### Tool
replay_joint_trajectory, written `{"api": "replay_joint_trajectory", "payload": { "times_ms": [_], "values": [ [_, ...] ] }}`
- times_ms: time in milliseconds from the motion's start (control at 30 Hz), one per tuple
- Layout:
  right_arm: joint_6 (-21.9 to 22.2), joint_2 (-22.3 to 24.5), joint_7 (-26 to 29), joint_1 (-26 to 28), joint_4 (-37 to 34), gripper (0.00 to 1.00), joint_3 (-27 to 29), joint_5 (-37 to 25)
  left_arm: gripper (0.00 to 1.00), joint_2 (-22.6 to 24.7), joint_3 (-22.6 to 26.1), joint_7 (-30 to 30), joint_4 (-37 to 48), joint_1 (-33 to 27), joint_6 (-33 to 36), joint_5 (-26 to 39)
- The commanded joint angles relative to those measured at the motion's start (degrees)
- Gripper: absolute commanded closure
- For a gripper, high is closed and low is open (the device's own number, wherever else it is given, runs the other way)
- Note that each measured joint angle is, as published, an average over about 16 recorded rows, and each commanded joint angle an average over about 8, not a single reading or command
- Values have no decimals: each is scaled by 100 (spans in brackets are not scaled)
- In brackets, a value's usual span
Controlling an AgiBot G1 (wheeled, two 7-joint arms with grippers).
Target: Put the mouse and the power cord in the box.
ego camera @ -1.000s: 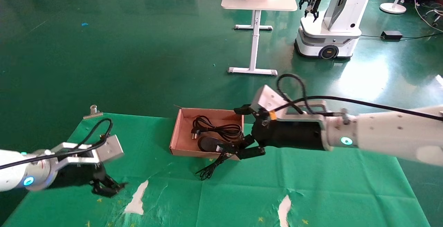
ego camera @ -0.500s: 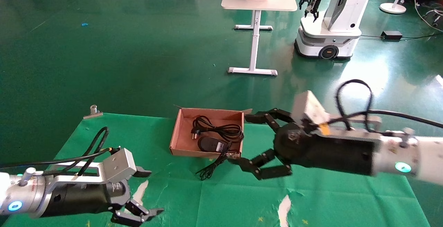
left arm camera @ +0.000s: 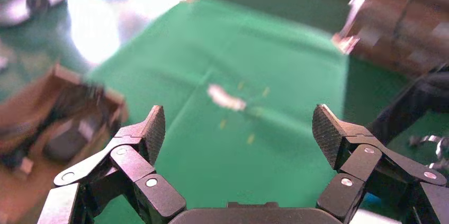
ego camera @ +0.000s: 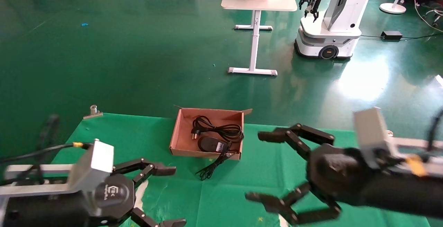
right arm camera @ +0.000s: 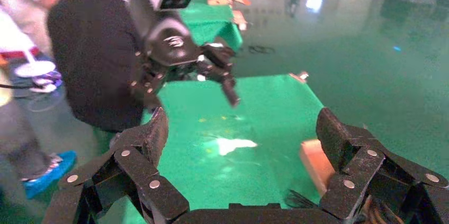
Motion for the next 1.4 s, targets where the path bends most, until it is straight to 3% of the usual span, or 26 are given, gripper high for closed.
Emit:
{"api": "replay_joint_trajectory", "payload": {
  "times_ms": [33,333,500,1400],
  "values": [
    [-90,143,28,-128,155,0,76,196,0,-34,-171,152,-11,112,115,-339],
    [-349,552,103,-497,599,0,292,768,0,-171,-887,771,-54,579,591,-1757],
    [-376,591,105,-535,642,0,313,837,0,-202,-1059,882,-64,692,705,-2103],
    [-337,530,100,-477,570,0,282,730,0,-181,-906,792,-56,594,604,-1792]
  ]
}}
